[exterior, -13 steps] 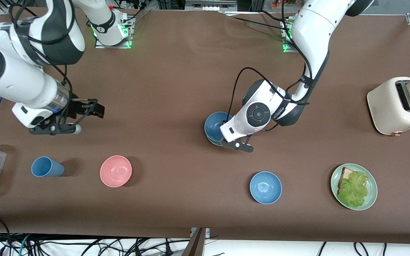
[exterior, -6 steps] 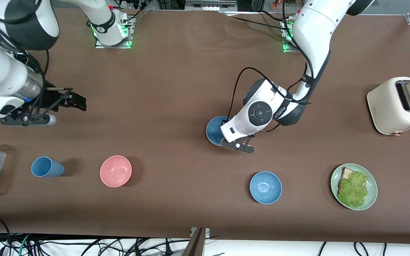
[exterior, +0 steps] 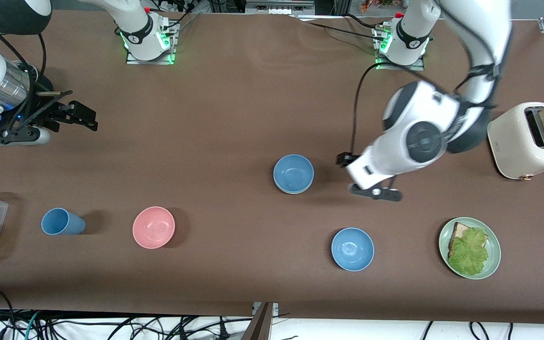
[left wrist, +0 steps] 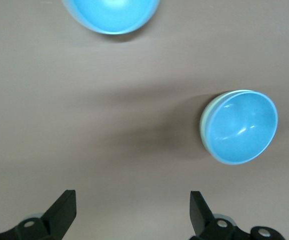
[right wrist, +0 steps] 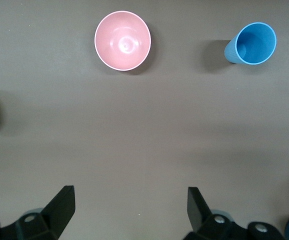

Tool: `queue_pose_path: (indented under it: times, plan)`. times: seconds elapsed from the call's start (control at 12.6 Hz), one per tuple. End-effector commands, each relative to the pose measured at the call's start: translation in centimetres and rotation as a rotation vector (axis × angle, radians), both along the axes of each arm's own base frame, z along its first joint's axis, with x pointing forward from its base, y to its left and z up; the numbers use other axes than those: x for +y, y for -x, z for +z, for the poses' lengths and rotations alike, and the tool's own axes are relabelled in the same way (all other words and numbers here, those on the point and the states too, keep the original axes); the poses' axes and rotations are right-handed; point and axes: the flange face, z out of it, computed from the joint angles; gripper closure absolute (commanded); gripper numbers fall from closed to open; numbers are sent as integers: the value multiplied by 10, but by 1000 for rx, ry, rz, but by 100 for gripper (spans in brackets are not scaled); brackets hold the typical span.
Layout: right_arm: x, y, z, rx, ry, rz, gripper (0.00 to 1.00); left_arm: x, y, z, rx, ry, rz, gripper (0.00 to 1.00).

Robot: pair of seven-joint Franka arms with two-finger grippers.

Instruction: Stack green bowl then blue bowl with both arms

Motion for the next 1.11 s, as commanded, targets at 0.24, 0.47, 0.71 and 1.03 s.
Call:
queue_pose_path:
  times: [0.24,0.47,0.71,1.03]
  plan:
    - [-3,9,7,-4,8,22,1,83,39,123,-68,-113,0,0]
    - [-15,13,11,12,-3,13,1,135,70,155,-106,-108,-22,0]
    - [-29,23,21,10,-7,-6,1,166,94,151,-175,-107,21,0]
    - [-29,24,25,9,5,0,1,168,105,158,-186,-96,29,0]
